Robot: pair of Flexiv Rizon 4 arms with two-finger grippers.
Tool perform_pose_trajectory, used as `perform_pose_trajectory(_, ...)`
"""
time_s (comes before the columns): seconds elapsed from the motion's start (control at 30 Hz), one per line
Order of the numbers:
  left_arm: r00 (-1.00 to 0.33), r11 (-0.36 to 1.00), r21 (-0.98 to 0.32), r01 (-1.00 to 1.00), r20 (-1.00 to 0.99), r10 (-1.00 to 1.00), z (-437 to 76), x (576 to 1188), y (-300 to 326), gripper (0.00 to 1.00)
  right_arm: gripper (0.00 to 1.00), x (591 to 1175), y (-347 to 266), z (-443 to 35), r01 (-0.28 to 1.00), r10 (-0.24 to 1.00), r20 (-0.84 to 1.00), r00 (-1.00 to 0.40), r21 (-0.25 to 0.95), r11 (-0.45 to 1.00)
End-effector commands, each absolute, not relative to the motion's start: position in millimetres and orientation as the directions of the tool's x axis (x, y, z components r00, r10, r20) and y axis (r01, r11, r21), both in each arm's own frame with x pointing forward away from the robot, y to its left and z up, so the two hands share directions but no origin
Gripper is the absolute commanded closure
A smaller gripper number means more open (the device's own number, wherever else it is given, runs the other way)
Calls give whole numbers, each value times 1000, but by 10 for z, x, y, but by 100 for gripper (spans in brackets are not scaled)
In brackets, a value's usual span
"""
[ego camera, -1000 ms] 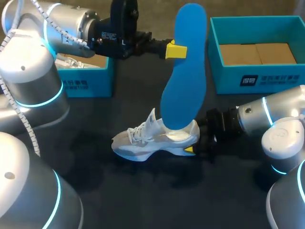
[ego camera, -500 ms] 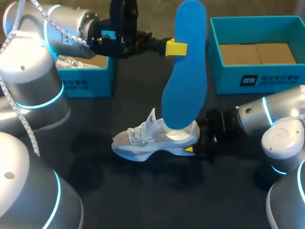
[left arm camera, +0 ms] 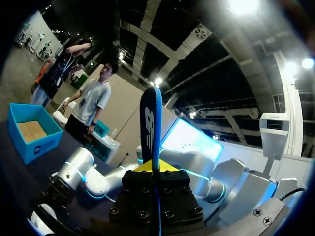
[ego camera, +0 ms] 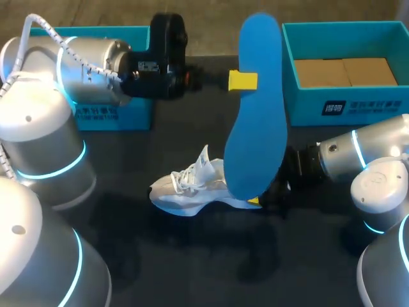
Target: Take the shoe out of the shoebox, open the shoe tongue, remove and reinsert the insole, then place the shoe into the shoebox
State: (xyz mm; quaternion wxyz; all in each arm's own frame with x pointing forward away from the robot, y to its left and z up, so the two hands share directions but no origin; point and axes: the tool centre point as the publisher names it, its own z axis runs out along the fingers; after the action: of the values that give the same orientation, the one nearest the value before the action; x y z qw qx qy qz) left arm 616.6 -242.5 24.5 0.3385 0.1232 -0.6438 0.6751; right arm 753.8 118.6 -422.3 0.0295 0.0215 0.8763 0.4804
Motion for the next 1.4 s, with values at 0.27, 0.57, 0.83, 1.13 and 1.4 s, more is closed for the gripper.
perform_pose_trajectory(0.27,-741,33,-788,-615,591,319,146,6119,-2421,100,100,7539,1199,-4226,10,67,-31,-997,842,539)
perform_pose_trajectory(0.57,-741,33,-788,-615,591,319,146,6119,-2421,100,100,7539,1199,-4226,10,67,-31,-997,842,539)
perform_pose_trajectory(0.83,-741,33,-788,-615,591,319,146,6119,-2421,100,100,7539,1199,-4226,10,67,-31,-997,842,539)
perform_pose_trajectory(1.13,-741,33,-788,-615,591,319,146,6119,-2421,100,100,7539,1199,-4226,10,67,-31,-997,842,539)
perform_pose_trajectory(1.4,-741,33,-788,-615,591,319,146,6119,-2421,100,0,7539,1199,-4226,10,67,-31,-997,842,539)
